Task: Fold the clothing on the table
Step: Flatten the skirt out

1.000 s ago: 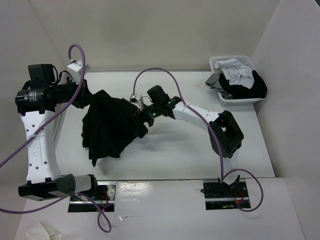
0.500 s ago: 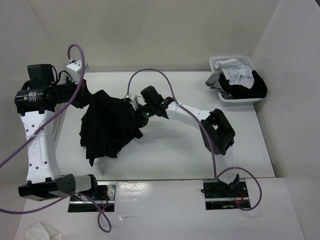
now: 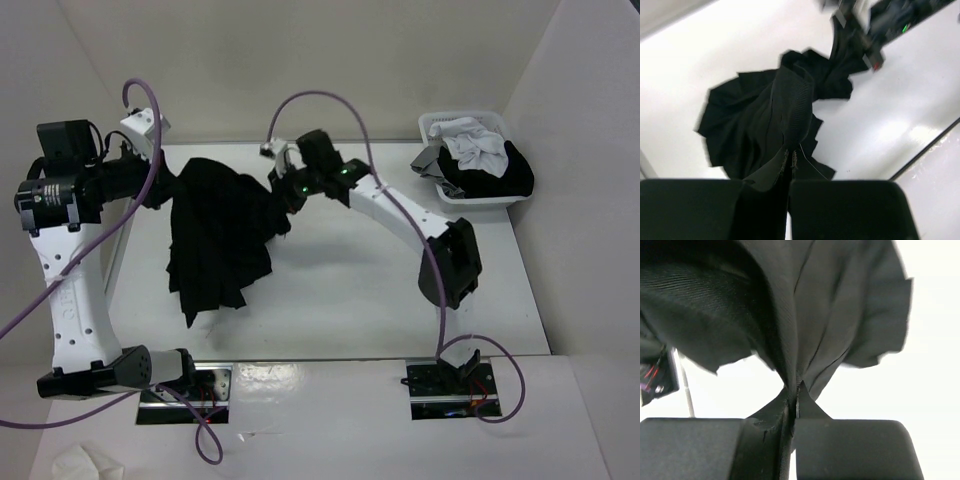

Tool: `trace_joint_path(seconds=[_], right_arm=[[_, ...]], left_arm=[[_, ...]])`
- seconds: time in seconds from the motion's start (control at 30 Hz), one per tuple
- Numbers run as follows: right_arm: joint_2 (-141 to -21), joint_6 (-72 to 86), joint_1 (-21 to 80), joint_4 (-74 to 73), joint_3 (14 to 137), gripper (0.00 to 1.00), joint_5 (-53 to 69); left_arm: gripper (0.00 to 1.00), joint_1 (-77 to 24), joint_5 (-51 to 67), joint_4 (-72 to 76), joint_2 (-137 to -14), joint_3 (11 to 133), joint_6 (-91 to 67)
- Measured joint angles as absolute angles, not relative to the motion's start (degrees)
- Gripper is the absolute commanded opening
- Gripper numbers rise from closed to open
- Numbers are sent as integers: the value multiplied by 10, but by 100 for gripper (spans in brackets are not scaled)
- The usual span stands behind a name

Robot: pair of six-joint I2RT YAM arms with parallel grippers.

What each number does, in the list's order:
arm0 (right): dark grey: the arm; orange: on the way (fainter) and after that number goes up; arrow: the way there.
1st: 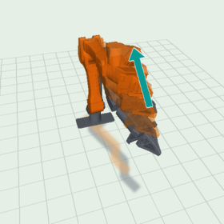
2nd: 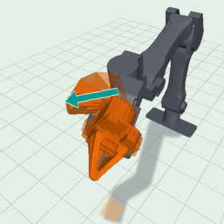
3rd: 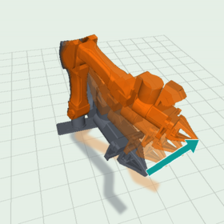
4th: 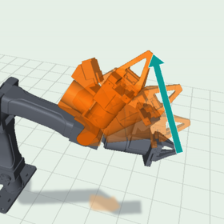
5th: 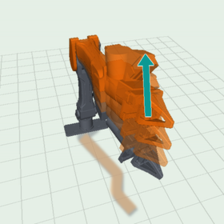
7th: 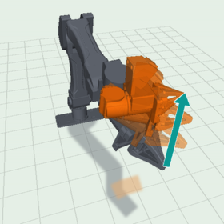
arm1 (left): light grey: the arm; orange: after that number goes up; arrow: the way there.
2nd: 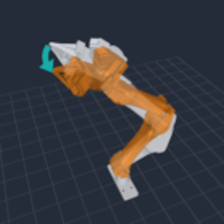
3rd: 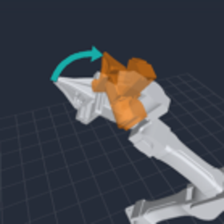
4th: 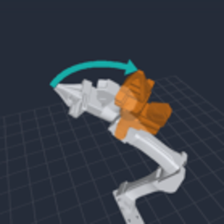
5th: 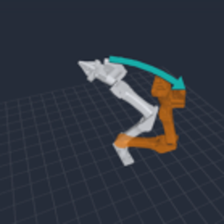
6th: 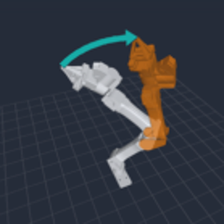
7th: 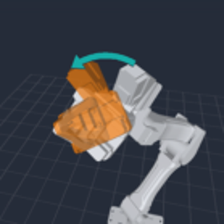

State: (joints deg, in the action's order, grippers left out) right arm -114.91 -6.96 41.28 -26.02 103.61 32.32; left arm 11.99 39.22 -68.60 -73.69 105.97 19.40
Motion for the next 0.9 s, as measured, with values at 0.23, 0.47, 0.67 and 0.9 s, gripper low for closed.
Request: trace_joint_path(seconds=[0.23,0.47,0.67,0.9], right_arm=[[-1066,-113,346,-332,1145,0,281],[-987,-159,357,-374,1146,0,261],[-943,-198,357,-418,1130,0,252],[-888,-253,355,-477,1124,0,264]], left_arm=[[0,120,412,-685,-738,1125,196],[0,120,438,-692,-738,1126,202],[0,120,456,-710,-736,1127,225],[0,120,471,-735,-726,1142,241]])
